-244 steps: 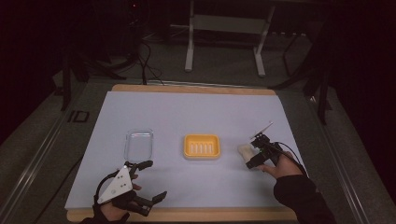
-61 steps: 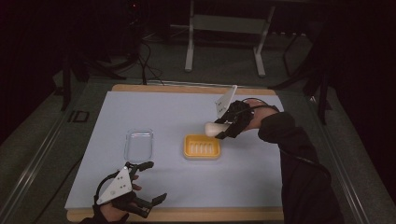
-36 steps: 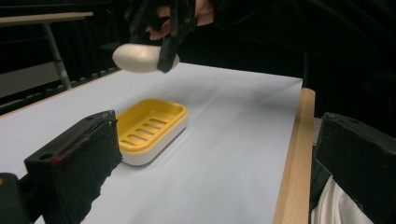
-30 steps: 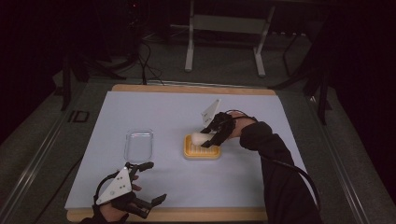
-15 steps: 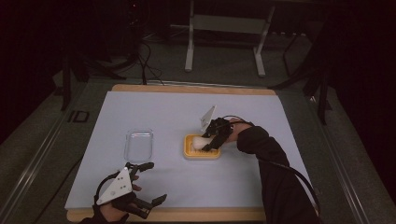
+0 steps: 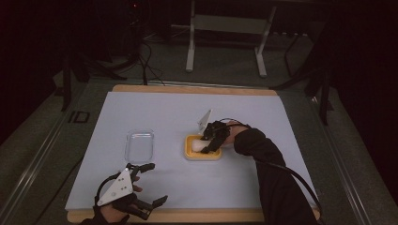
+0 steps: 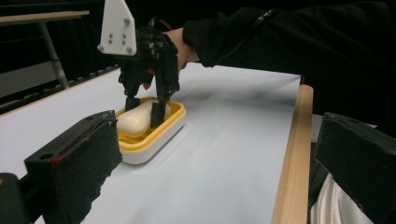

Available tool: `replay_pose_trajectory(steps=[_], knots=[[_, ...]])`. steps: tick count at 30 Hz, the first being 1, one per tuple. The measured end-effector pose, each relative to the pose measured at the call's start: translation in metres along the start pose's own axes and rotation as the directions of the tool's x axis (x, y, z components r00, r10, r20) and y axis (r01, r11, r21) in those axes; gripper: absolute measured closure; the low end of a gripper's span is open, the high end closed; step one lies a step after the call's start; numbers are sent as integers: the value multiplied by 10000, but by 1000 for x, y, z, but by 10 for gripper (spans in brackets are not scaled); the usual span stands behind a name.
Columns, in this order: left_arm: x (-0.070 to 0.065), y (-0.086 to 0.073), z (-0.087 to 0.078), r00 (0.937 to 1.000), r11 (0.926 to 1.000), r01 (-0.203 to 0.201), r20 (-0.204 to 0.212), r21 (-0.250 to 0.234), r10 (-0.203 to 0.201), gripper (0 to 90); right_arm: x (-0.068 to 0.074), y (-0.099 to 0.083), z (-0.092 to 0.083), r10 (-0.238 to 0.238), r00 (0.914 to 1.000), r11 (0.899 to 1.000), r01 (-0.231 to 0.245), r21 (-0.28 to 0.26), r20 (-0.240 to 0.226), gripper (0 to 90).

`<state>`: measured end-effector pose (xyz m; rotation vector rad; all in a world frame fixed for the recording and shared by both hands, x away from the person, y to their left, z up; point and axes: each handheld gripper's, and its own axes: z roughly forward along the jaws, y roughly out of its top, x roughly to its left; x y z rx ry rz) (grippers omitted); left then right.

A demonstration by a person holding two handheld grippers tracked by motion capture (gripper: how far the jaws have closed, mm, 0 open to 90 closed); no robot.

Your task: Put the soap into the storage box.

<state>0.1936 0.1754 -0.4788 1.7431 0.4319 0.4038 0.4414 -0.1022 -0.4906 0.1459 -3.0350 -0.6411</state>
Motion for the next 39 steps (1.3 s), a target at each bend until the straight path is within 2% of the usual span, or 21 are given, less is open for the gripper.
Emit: replay_pose_trajectory(steps=[3, 8, 14, 18, 20, 21, 22, 24, 26, 27, 29, 31, 33, 34, 36, 37, 39], knots=[[0, 0, 0, 10000, 10000, -20, 9, 27, 20, 5, 0, 0, 4, 124, 9998, 9998, -122, 136, -144, 481], [0, 0, 1, 10000, 10000, -31, 21, 54, 31, 5, -1, 3, -6, 292, 9994, 9986, -299, -430, -174, 458], [0, 0, 1, 10000, 10000, -13, 14, 57, 13, 5, 3, 5, -29, 311, 9993, 9972, -294, -688, 230, 457], [0, 0, 1, 10000, 10000, 25, -17, 55, -25, 5, 11, 5, -41, 318, 9979, 9971, -277, -712, 570, 426], [0, 0, 1, 10000, 10000, 21, -51, 41, -20, 5, 12, 5, -45, 528, 9960, 9958, -471, -783, 723, 400], [1, 0, 1, 10000, 10000, 31, -60, 29, -31, 5, 13, 4, -48, 702, 9929, 9940, -614, -910, 964, 387], [1, 0, 1, 10000, 10000, 35, -65, 27, -35, 5, 12, 3, -51, 945, 9906, 9918, -851, -951, 992, 352], [1, 0, 1, 10000, 10000, 47, -54, 47, -47, 5, 15, 2, -56, 1303, 9805, 9866, -1136, -1167, 1472, 297], [1, 0, 1, 10000, 10000, 42, -28, 68, -42, 5, 17, 1, -60, 1652, 9712, 9803, -1426, -1367, 1715, 261], [1, 0, 1, 10000, 10000, 39, -25, 71, -39, 5, 17, 1, -62, 1999, 9632, 9751, -1776, -1332, 1796, 243], [1, 0, 1, 10000, 10000, 36, -30, 68, -35, 5, 20, 0, -63, 2328, 9486, 9693, -2083, -1306, 2146, 210], [1, 0, 1, 10000, 10000, 38, -55, 63, -38, 5, 20, -1, -65, 2737, 9365, 9604, -2537, -1153, 2192, 109], [0, 0, 2, 10000, 10000, 19, -64, 82, -18, 5, 22, -3, -66, 3045, 9158, 9525, -2903, -923, 2620, 104], [0, 0, 2, 10000, 9999, 29, -57, 99, -28, 5, 22, -5, -67, 3329, 8986, 9430, -3177, -994, 2859, 104], [0, 0, 2, 10000, 10000, 36, -57, 86, -35, 5, 23, -9, -69, 3633, 8856, 9317, -3458, -1114, 2895, 105], [1, 0, 2, 10000, 9999, 36, -56, 98, -35, 5, 24, -11, -69, 3632, 8819, 9317, -3444, -1154, 3004, 105], [1, 0, 2, 10000, 9999, 38, -64, 102, -37, 5, 26, -15, -69, 3964, 8633, 9180, -3776, -1215, 3124, 105]])
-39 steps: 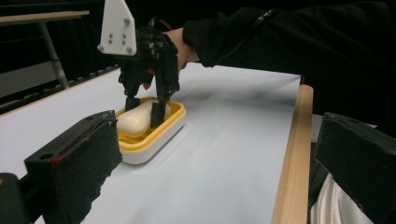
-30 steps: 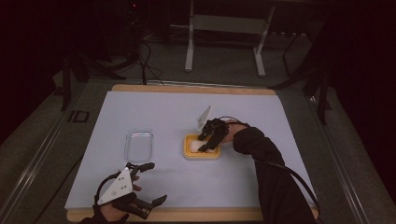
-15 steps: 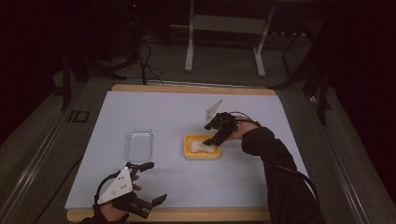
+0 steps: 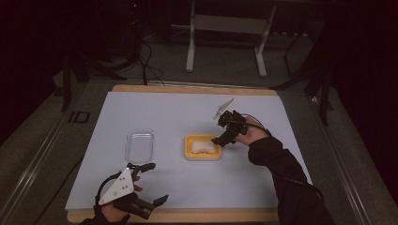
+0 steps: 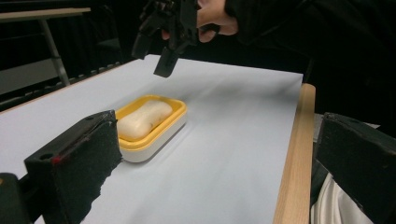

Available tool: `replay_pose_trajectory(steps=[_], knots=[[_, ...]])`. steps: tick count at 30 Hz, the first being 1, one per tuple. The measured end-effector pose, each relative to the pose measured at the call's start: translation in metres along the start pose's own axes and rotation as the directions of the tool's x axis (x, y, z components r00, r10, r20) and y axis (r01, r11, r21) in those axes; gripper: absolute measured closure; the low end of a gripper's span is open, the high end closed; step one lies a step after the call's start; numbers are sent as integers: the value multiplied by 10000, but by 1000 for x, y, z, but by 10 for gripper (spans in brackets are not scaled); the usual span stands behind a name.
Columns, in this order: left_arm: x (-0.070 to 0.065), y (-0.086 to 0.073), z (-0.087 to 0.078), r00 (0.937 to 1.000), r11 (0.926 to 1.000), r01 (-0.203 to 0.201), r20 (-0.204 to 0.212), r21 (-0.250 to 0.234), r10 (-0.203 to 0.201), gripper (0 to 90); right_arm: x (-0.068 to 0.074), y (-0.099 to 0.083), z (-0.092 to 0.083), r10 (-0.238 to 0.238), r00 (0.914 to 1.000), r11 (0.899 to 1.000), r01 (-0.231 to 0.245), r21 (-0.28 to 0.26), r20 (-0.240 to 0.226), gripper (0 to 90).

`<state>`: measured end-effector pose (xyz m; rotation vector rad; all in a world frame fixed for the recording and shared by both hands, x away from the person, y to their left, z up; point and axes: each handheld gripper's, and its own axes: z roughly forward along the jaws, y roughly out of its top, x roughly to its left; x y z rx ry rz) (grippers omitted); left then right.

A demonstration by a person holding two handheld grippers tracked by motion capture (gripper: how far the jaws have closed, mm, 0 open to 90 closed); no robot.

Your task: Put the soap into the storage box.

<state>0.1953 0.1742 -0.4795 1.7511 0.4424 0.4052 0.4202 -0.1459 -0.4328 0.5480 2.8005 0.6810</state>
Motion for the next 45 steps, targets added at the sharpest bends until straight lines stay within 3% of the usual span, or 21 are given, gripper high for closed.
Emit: replay_pose_trajectory(steps=[8, 11, 14, 22, 28, 36, 45], knots=[[0, 0, 0, 10000, 10000, 2, -10, 0, -2, 5, 6, -19, -6, 758, 9966, 9964, -745, -393, 330, 106], [0, 0, -1, 10000, 10000, -14, -19, 4, 14, 5, 6, -27, -10, 1333, 9891, 9892, -1289, -696, 628, 127], [0, 0, 0, 10000, 10000, -10, -18, 6, 10, 5, 4, -36, -14, 2001, 9776, 9766, -1938, -928, 645, 127], [-1, 0, -1, 10000, 10000, -20, -42, 8, 20, 5, 7, -61, -18, 2417, 9668, 9665, -2323, -1090, 831, 126], [-1, 0, 0, 10000, 10000, -26, -48, 19, 26, 5, 8, -81, -27, 3065, 9458, 9449, -2887, -1541, 1075, 119], [-1, 0, 0, 10000, 10000, -14, -66, 19, 14, 5, 17, -103, -35, 3455, 9291, 9298, -3200, -1821, 1316, 116], [-1, 0, 0, 10000, 10000, -28, -60, 28, 28, 5, 29, -128, -47, 4070, 8997, 8992, -3643, -2424, 1578, 116]])
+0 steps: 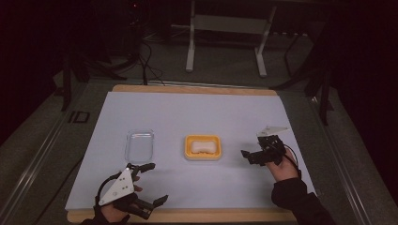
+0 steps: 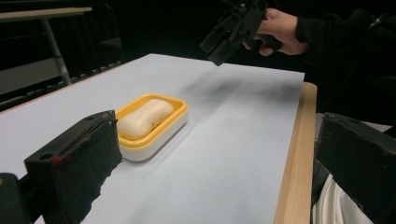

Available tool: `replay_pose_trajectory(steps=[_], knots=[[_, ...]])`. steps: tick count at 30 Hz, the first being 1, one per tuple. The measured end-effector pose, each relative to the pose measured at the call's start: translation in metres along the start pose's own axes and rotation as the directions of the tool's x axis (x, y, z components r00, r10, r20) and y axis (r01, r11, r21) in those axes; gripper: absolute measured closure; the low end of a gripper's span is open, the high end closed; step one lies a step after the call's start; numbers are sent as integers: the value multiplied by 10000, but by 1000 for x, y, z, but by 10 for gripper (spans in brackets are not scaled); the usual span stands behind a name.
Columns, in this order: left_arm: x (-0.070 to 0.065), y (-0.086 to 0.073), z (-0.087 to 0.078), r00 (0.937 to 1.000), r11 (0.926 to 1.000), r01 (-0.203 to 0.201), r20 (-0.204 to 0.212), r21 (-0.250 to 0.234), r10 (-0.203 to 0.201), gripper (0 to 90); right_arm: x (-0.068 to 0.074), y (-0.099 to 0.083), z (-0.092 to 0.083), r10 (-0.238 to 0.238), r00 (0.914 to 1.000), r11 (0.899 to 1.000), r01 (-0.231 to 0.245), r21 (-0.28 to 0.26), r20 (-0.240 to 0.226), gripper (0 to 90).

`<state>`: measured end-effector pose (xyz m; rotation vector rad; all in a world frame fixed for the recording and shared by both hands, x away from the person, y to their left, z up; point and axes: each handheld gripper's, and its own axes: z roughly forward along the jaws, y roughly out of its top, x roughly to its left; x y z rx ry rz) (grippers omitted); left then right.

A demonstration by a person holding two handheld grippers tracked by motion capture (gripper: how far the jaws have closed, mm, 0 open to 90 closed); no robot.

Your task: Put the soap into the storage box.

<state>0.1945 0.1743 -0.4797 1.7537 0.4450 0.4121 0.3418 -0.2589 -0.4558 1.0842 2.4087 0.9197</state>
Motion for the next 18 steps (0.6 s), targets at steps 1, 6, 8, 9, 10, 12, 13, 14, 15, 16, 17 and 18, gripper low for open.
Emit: replay_pose_trajectory(steps=[1, 6, 8, 9, 10, 12, 13, 14, 15, 16, 17, 18], knots=[[0, 0, 0, 10000, 10000, 0, -1, 0, 0, 5, 0, -4, -3, 122, 9999, 9998, -122, -133, -23, 116], [0, 0, 0, 10000, 10000, -2, 14, -2, 2, 5, 0, -18, -12, 434, 9986, 9981, -421, -441, 295, 109], [0, 0, 0, 10000, 10000, 0, 9, 2, 0, 5, 0, -25, -14, 480, 9978, 9975, -455, -538, 463, 109], [0, 0, 0, 10000, 10000, -1, 8, 2, 1, 5, 1, -28, -15, 495, 9979, 9975, -473, -526, 413, 108], [0, 0, 0, 10000, 10000, 1, 15, 2, -1, 5, 1, -31, -15, 517, 9975, 9973, -491, -539, 476, 108], [0, 0, 0, 10000, 10000, 13, 15, -1, -13, 5, 3, -36, -15, 444, 9978, 9984, -426, -377, 489, 108], [0, 0, 0, 10000, 10000, 5, 23, 12, -5, 5, 4, -38, -15, 409, 9979, 9987, -393, -322, 507, 108], [0, 0, 0, 10000, 10000, 3, 30, 8, -3, 5, 5, -40, -16, 410, 9977, 9987, -392, -338, 546, 108], [0, 0, 0, 10000, 10000, 1, 37, 11, -1, 5, 7, -42, -17, 441, 9977, 9985, -424, -334, 515, 108], [0, 0, 0, 10000, 10000, -6, 37, 16, 6, 5, 8, -44, -17, 449, 9981, 9986, -437, -302, 432, 108], [0, 0, 0, 10000, 10000, 1, 39, 16, -1, 5, 9, -45, -17, 493, 9980, 9984, -482, -280, 404, 108], [0, 0, 0, 10000, 10000, 2, 43, 11, -3, 5, 10, -47, -18, 526, 9978, 9983, -514, -285, 409, 109]])
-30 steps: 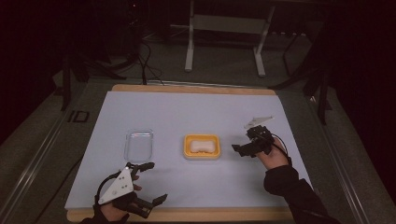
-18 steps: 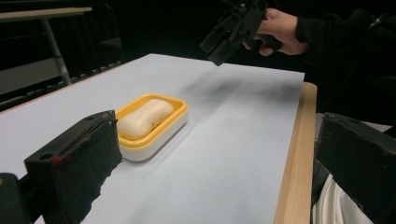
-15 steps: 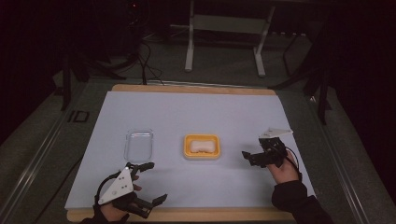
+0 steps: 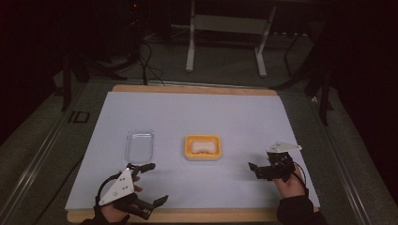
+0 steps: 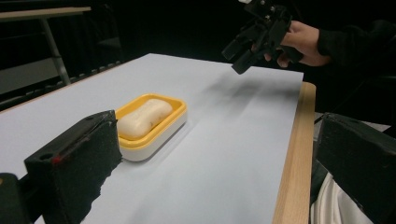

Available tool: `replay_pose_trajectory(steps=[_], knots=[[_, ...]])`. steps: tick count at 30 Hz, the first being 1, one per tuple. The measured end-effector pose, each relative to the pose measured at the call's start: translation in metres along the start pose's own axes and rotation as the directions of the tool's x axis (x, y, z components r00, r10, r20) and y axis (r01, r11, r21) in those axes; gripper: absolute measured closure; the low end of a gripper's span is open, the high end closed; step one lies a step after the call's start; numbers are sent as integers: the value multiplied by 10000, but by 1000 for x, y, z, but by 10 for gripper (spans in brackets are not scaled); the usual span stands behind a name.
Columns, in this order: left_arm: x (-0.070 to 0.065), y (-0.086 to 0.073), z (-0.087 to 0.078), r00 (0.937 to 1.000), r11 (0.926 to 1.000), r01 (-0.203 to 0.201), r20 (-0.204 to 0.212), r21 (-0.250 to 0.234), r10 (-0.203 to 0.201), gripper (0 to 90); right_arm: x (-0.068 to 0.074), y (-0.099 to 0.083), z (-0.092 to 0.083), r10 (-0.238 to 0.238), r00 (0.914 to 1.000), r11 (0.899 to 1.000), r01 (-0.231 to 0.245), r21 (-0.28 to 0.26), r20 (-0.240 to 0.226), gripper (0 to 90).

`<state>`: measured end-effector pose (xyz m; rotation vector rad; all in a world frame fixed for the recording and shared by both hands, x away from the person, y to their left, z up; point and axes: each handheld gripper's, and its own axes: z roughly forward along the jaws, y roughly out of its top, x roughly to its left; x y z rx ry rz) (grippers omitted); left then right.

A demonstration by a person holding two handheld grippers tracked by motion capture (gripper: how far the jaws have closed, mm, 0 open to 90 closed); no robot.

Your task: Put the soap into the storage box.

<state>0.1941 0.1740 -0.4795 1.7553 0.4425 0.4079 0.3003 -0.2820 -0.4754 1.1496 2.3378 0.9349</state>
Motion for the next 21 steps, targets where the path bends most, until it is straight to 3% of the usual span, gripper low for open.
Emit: replay_pose_trajectory(steps=[5, 7, 13, 21], knots=[[0, 0, 1, 10000, 10000, 20, -16, 33, -20, 5, 6, -6, -2, -44, 10000, 10000, 45, 49, -67, 110], [0, 0, 1, 9999, 9999, 123, 46, 3, -123, 5, 7, -8, -3, -259, 9993, 9996, 261, -70, 265, 110], [0, 0, 1, 9999, 9999, 148, 48, 17, -148, 5, 6, -9, -6, -246, 9996, 9992, 251, -319, 164, 110], [0, 1, 0, 9999, 9999, 143, 3, -32, -143, 5, 4, -9, -3, -203, 9998, 9994, 204, -268, 45, 110]])
